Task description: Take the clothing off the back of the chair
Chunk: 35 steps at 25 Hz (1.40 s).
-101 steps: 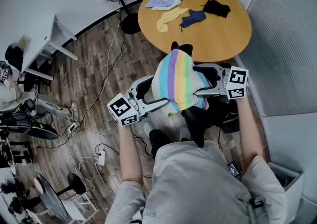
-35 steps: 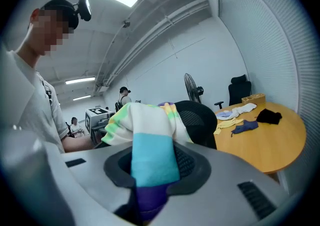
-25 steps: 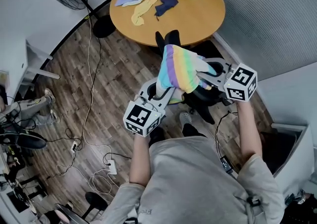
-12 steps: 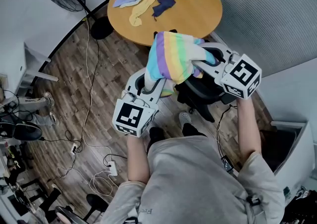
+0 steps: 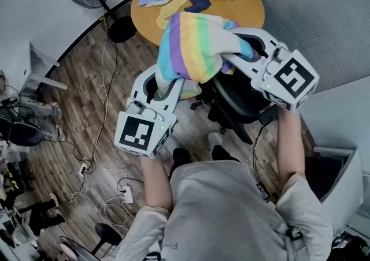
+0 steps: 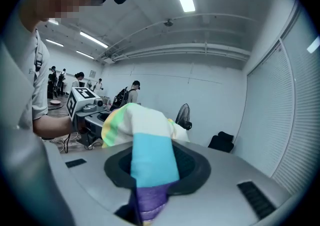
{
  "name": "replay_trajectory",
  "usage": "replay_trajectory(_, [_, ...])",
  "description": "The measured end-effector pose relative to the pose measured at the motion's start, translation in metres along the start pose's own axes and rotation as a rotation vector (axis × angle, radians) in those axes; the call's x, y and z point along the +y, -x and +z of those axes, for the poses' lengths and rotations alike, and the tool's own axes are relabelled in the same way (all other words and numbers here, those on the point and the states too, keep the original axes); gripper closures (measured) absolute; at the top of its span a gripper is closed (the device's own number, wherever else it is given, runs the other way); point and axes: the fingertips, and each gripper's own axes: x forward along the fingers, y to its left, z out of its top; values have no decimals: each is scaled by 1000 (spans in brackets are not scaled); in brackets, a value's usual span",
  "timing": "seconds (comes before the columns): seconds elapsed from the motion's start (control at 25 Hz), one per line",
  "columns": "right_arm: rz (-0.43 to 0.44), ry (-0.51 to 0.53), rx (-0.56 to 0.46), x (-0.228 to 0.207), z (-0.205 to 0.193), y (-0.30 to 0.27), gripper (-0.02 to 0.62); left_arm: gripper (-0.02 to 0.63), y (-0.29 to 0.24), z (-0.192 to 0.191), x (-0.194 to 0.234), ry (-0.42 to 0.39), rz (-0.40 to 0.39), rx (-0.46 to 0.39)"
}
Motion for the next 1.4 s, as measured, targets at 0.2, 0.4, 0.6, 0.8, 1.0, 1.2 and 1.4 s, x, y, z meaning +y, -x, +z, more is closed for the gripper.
replay_trajectory(0.2, [-1, 40, -26, 10, 35, -23, 485, 483, 24, 14, 26, 5, 49, -40])
replay_trajectory(0.4, [4, 50, -50, 23, 55, -44, 485, 483, 44, 21, 51, 0, 75, -69])
replay_trajectory(0.6, [4, 55, -45, 44, 70, -70, 483, 483, 70, 20, 79, -2, 85, -70])
replay_trajectory(0.8, [7, 41, -50, 59, 73, -91, 483, 483, 87, 14, 100, -4, 88, -69])
replay_trajectory(1.0, [14, 8, -46, 76, 71, -114, 483, 483, 105, 3, 118, 3, 88, -55])
replay_trajectory(1.2, [20, -37, -36, 93, 60, -134, 483, 483, 119, -14, 132, 6, 97, -28])
replay_trajectory(1.4, [25, -94, -19, 108, 39, -156, 483, 483, 129, -36, 146, -8, 124, 32])
